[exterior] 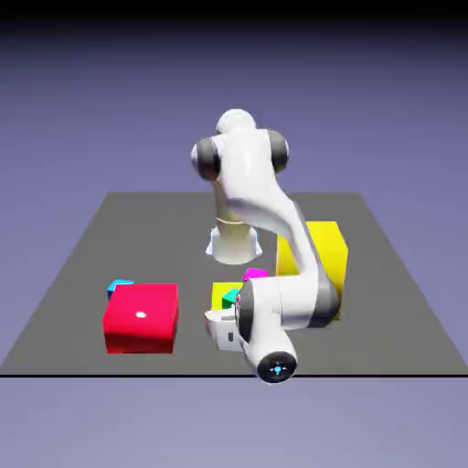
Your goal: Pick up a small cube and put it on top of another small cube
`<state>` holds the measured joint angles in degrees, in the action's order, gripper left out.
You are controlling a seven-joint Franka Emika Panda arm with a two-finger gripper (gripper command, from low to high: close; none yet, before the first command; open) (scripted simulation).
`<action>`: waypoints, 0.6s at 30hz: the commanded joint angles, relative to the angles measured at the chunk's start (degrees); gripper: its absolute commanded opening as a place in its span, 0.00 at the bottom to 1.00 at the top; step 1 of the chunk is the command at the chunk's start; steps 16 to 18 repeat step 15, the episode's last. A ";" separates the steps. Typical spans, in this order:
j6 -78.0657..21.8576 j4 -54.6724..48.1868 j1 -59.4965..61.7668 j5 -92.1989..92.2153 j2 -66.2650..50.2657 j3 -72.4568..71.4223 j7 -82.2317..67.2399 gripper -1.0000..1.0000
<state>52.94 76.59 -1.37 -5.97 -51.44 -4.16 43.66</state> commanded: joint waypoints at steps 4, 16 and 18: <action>1.41 7.15 0.35 1.28 5.90 1.63 -0.56 0.00; 9.48 19.13 0.84 1.29 9.81 1.63 -0.21 1.00; 9.48 19.13 0.84 1.29 9.81 1.63 -0.21 1.00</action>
